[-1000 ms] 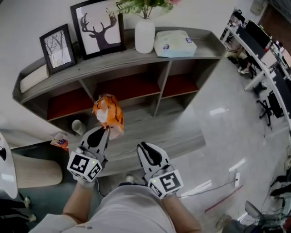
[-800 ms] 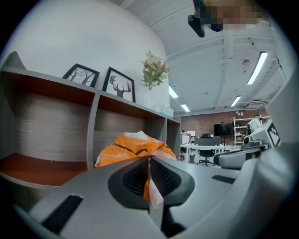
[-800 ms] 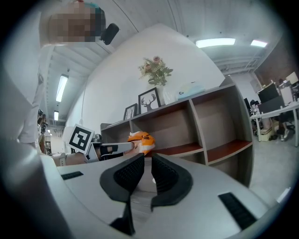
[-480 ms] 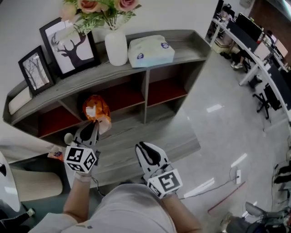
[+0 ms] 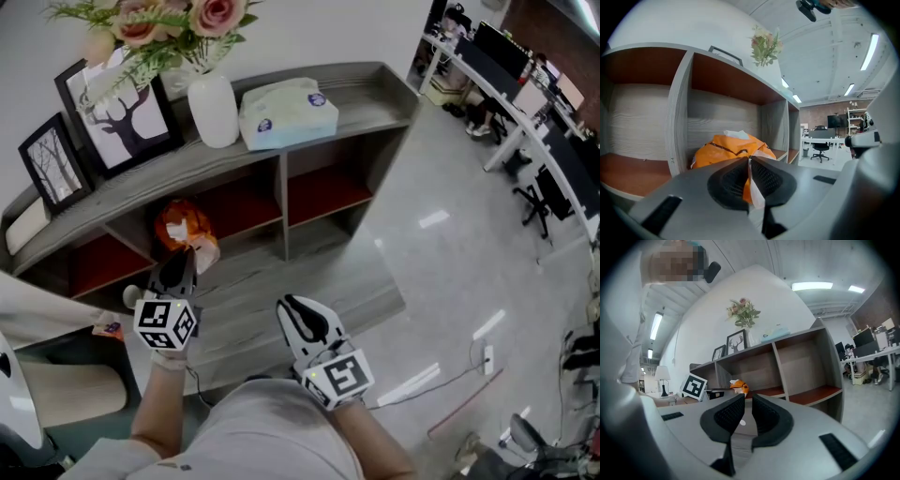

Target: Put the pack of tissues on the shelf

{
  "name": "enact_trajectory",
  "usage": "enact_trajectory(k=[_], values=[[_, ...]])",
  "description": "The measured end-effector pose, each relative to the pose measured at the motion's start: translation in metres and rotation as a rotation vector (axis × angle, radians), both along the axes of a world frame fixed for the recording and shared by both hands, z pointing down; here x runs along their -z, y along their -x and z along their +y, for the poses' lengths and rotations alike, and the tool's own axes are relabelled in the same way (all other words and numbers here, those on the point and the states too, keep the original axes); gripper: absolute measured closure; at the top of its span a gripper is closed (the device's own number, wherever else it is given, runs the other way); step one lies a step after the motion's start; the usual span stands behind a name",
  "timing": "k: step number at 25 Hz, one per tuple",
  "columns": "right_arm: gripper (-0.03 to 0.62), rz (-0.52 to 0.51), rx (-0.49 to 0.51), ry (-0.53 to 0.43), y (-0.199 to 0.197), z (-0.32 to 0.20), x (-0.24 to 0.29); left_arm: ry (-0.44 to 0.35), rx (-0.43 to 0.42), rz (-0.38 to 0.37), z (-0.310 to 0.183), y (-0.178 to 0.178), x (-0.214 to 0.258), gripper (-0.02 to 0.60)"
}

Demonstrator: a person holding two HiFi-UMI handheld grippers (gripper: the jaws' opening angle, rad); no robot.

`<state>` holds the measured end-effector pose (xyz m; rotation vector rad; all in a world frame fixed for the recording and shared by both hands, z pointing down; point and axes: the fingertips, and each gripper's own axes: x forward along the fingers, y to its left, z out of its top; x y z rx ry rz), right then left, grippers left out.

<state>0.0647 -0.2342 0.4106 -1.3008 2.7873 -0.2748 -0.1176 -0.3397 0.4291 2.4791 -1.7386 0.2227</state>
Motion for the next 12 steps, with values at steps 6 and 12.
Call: enact_trajectory(k=[6,12], values=[[0.537,0.007,-0.007,0.017,-0.0068,-0.0047,-0.0047,-0.006,0.013,0.000,-0.0076,-0.0007,0.0003,0.541],[0.537,0.008,-0.014,0.024,-0.0114,-0.0074,-0.0066,-0.006,0.031,-0.004,-0.0092,-0.0006,-0.0002,0.489]])
